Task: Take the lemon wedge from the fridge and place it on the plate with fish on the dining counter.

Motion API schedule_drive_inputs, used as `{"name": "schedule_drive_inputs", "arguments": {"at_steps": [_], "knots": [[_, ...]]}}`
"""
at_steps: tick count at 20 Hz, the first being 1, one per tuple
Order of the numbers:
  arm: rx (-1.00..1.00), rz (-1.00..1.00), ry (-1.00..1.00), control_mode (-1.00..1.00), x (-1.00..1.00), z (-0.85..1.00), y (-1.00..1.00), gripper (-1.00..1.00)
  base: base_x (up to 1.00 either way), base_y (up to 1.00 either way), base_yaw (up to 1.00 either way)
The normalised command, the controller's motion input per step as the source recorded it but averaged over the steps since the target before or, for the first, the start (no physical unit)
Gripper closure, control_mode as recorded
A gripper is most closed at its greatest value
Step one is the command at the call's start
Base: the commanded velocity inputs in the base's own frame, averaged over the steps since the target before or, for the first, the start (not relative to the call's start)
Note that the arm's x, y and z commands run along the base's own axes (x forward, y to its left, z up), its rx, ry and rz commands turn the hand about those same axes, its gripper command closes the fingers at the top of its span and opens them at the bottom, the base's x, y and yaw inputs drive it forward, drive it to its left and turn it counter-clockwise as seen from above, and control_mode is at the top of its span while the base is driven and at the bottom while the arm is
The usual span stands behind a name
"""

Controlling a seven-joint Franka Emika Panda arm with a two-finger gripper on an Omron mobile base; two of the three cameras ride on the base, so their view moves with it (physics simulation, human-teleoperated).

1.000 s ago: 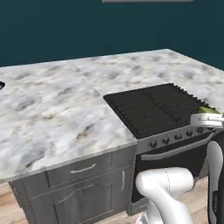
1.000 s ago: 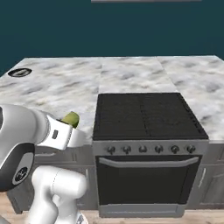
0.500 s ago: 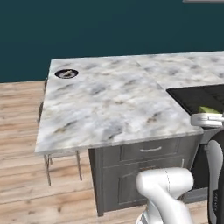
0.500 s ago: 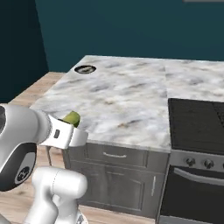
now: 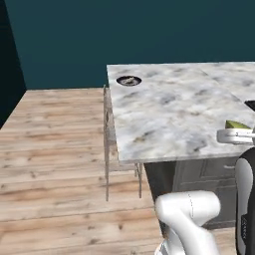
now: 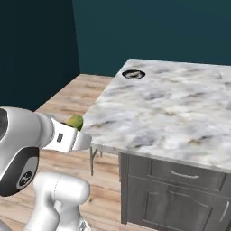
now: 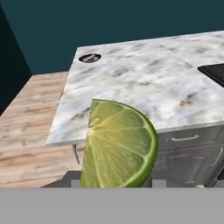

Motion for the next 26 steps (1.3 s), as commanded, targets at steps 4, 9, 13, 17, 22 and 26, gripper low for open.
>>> {"name": "schedule_drive_inputs", "arguments": {"at_steps": [4,9,13,17,22,26], "knots": [[0.0,0.0,0.0,1.0,0.0,0.0,0.0,1.0,0.08,1.0,0.16],[0.0,0.0,0.0,1.0,0.0,0.0,0.0,1.0,0.27,1.0,0.14],[0.0,0.0,0.0,1.0,0.0,0.0,0.0,1.0,0.58,1.0,0.07],[0.0,0.0,0.0,1.0,0.0,0.0,0.0,1.0,1.0,1.0,-0.08],[0.0,0.0,0.0,1.0,0.0,0.0,0.0,1.0,1.0,0.87,-0.29],[0.0,0.0,0.0,1.0,0.0,0.0,0.0,1.0,1.0,0.49,-0.33]]}}
